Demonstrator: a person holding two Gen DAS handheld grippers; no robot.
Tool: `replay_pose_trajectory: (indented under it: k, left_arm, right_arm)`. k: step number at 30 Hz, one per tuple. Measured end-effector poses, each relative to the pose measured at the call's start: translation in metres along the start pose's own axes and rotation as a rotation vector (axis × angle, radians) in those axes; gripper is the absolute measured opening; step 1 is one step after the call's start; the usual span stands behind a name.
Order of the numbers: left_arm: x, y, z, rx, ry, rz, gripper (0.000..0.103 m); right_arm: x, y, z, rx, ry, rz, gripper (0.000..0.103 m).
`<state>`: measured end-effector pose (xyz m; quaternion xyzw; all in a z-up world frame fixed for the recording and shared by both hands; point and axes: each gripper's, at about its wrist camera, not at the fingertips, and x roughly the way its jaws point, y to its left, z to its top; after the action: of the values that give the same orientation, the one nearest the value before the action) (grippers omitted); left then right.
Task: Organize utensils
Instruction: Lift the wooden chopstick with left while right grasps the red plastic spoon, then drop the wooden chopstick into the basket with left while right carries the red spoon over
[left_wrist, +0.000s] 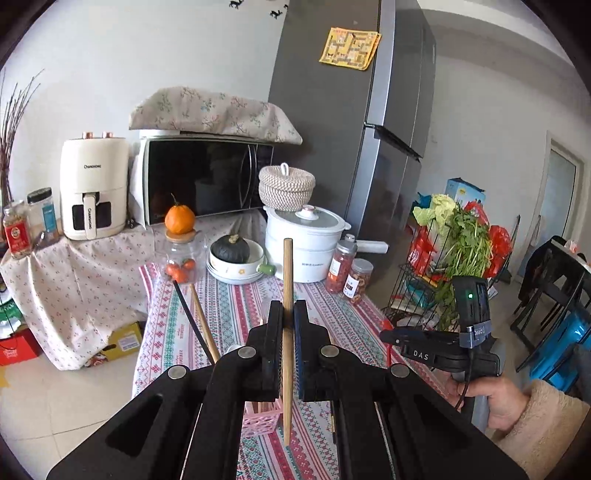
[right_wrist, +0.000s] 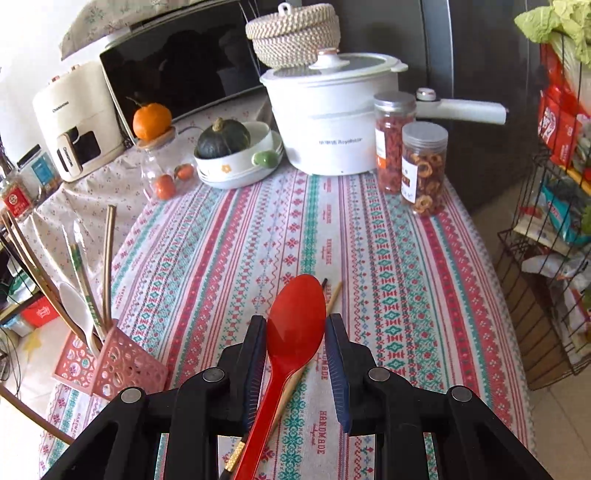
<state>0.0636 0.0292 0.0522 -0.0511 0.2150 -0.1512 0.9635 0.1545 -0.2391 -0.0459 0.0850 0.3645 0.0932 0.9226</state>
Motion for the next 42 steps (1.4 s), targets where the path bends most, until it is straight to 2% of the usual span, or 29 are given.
replay_pose_trajectory:
  k: [5, 9, 14, 24, 26, 27, 29, 30, 32, 34, 36, 42]
  left_arm:
    - [-0.013, 0.015, 0.01, -0.029, -0.142, 0.067, 0.005]
    - [0.0, 0.023, 0.008, -0.006, -0.178, 0.111, 0.005]
    - [0.026, 0.027, -0.003, 0.031, -0.138, 0.131, 0.006]
    - [0.078, 0.043, -0.023, 0.012, 0.054, 0.116, 0.008]
    - [0.082, 0.044, -0.024, 0.01, 0.088, 0.112, 0.023]
    - [0.082, 0.045, -0.024, 0.008, 0.099, 0.11, 0.042]
    - [0.076, 0.046, -0.025, -0.009, 0.089, 0.112, 0.064]
    - [0.072, 0.047, -0.024, -0.017, 0.088, 0.113, 0.071]
    - [0.067, 0.051, -0.023, -0.03, 0.111, 0.121, 0.075]
    - [0.062, 0.056, -0.024, -0.05, 0.14, 0.14, 0.086]
    - [0.059, 0.063, -0.026, -0.078, 0.183, 0.172, 0.092]
    - [0.065, 0.09, -0.049, -0.106, 0.338, 0.276, 0.097]
  right_arm:
    - [-0.018, 0.011, 0.007, 0.0, -0.074, 0.019, 0.028]
    - [-0.021, 0.02, 0.007, -0.037, -0.105, 0.006, 0.028]
    - [-0.014, 0.027, 0.005, -0.055, -0.095, 0.009, 0.028]
    - [-0.018, 0.044, 0.006, -0.064, -0.158, 0.011, 0.028]
    - [-0.02, 0.05, 0.008, -0.064, -0.183, 0.012, 0.028]
    - [-0.022, 0.053, 0.009, -0.067, -0.198, 0.011, 0.028]
    - [-0.025, 0.062, 0.011, -0.074, -0.233, 0.007, 0.029]
    - [-0.026, 0.066, 0.012, -0.075, -0.252, 0.006, 0.029]
    - [-0.029, 0.074, 0.014, -0.071, -0.287, 0.005, 0.029]
    - [-0.032, 0.082, 0.017, -0.063, -0.323, 0.004, 0.029]
    - [-0.032, 0.091, 0.019, -0.061, -0.353, 0.0, 0.029]
    - [-0.03, 0.116, 0.021, -0.068, -0.441, -0.027, 0.029]
